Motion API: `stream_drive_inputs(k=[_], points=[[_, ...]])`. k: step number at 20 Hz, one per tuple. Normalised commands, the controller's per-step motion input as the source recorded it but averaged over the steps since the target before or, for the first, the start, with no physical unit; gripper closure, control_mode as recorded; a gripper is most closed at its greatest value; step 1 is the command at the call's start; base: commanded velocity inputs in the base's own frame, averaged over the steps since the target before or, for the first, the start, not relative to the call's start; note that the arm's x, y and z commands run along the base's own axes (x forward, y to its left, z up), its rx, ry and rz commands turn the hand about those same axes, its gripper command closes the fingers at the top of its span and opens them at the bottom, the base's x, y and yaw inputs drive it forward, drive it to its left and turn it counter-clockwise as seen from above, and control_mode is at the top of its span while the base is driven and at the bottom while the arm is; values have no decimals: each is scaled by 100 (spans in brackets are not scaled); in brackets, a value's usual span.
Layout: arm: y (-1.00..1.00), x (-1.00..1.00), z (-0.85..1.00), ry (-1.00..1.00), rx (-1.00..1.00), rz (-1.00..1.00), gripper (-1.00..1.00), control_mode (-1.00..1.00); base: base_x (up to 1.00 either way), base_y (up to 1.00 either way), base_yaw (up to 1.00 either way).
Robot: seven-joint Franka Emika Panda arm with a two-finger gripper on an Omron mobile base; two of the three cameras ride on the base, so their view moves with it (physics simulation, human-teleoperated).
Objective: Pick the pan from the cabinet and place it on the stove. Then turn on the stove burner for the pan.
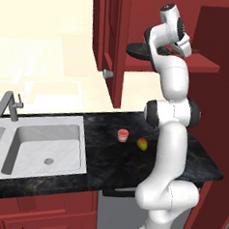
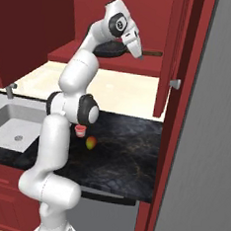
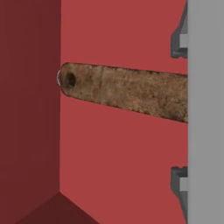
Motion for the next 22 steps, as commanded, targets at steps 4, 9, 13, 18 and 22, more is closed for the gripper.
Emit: stream_drive_inputs(k=[4, 9, 13, 18, 22], points=[[-4, 8, -27, 10, 4, 0, -100, -100, 0, 0, 0], [-4, 9, -28, 9, 4, 0, -100, -100, 0, 0, 0], [-4, 12, -27, 9, 5, 0, -100, -100, 0, 0, 0], [-1, 5, -29, 6, 3, 0, -100, -100, 0, 0, 0], [0, 0, -31, 1, 4, 0, 100, -100, 0, 0, 0]])
